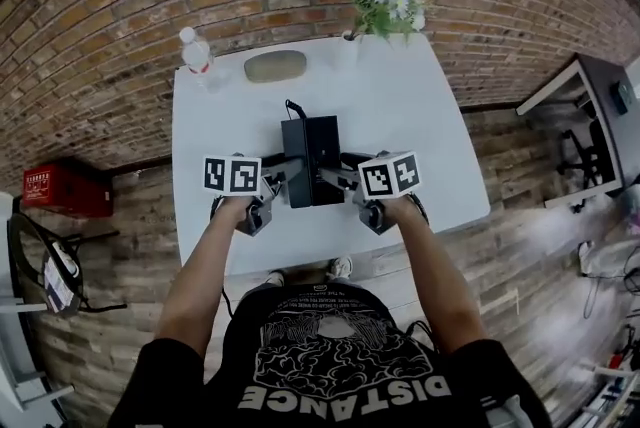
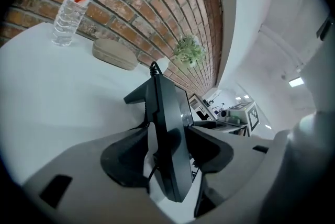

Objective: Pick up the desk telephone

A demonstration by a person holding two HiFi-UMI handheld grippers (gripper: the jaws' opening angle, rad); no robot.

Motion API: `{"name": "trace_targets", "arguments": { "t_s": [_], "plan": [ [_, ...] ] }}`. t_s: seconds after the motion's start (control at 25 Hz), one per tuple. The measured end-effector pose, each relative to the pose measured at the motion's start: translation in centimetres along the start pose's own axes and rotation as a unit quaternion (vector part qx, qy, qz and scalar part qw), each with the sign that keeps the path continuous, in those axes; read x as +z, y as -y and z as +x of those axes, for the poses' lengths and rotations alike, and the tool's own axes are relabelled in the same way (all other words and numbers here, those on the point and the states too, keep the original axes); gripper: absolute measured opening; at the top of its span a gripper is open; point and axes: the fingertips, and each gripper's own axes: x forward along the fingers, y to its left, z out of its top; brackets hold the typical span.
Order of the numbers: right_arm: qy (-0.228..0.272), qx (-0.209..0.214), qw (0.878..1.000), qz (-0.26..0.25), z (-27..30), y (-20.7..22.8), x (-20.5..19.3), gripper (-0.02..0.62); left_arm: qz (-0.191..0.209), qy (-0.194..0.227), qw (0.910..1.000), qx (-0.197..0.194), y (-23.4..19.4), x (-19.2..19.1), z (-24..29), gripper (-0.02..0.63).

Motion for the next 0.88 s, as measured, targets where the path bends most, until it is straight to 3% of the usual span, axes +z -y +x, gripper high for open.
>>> {"name": "trace_targets", "arguments": {
  "t_s": [0.2,0.6,0.88],
  "plan": [
    [-0.019,0.021,1.000,0.007,1.4,0.2,-0.8,0.284,-0.020,-0.001,0.9997,-0.014,0.4,-0.4,1.3,0.219],
    [-0.030,0.042,0.999,0.016,2.3,0.3,-0.9,0.282,-0.028,0.002,0.9996,0.008,-0.1,0.3,2.1,0.210],
    [-0.025,0.037,0.998,0.032,2.3,0.4,-0.7,0.278,-0.060,0.037,0.9972,0.023,0.0,0.4,2.1,0.201]
  ]
}}
